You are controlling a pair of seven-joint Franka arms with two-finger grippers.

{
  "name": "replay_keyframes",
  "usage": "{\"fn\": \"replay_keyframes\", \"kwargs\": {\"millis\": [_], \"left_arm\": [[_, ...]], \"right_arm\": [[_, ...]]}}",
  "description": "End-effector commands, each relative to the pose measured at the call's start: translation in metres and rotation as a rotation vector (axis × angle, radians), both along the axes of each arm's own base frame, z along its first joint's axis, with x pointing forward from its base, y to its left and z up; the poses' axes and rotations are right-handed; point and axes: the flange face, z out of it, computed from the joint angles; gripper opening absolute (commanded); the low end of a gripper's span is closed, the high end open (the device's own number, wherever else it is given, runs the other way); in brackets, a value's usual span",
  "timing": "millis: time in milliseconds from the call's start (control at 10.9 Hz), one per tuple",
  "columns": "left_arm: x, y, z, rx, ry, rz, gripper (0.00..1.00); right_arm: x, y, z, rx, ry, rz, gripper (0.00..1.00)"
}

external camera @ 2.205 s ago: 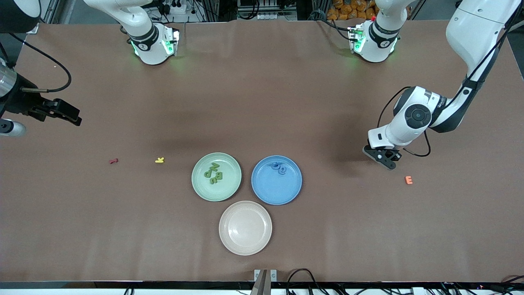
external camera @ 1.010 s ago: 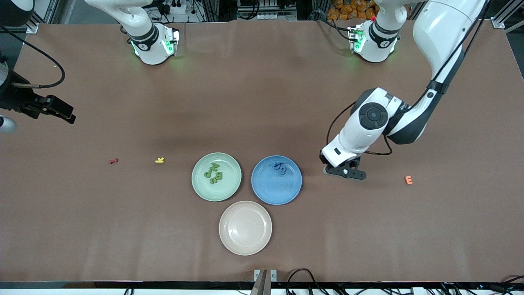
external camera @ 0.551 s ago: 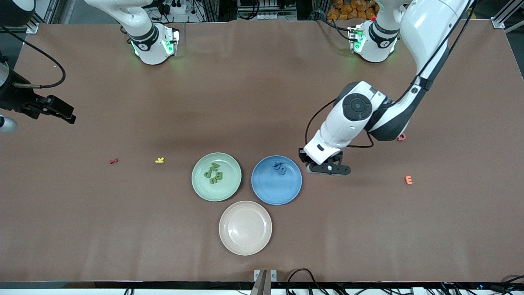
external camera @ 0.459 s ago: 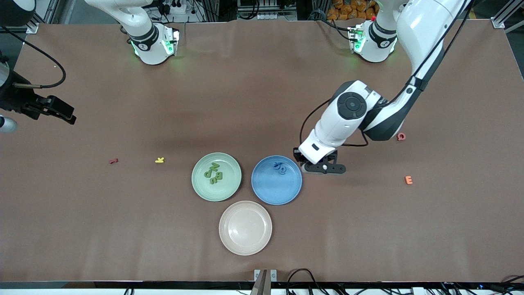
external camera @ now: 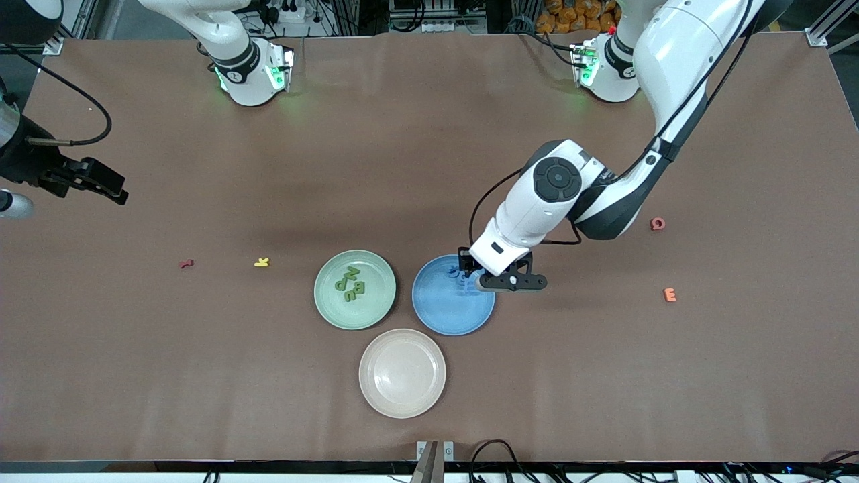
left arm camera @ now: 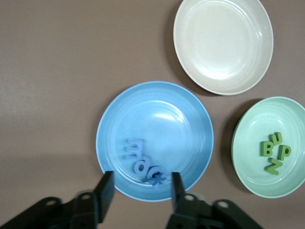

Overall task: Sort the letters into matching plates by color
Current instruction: 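Open the left gripper over the blue plate to drop the E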

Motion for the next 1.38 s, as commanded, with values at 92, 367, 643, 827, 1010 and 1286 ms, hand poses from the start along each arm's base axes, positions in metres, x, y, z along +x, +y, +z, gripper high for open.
{"fn": "replay_keyframes", "kwargs": {"millis": [92,367,643,827,1010,1286], "left_arm": [[0.023,0.03,0.012,0.049,-0.045,0.034,1.0],[0.036,0.058,0.025,0.089,-0.064,0.042,1.0],[0.038,0.091,0.053,0.188,-0.046,-0.015,1.0],[0.031,0.101,0.069,0.257,-0.019,-0.038,1.0],[0.039,0.133,0.069,0.283,0.015,-0.058,1.0],[0.041,0.175,0.08,0.296,0.085,-0.076,1.0]], "right_arm": [[0.001,0.007,-0.003,-0.001,0.001,0.001,1.0],[0.0,0.006,-0.002,-0.001,-0.001,0.001,1.0],[0.0,0.005,-0.002,-0.001,-0.001,0.0,1.0],[0.001,0.005,-0.003,-0.001,0.001,0.0,1.0],[0.001,0.005,-0.004,-0.003,0.004,0.0,1.0],[0.002,0.005,-0.005,-0.001,0.004,0.0,1.0]]}}
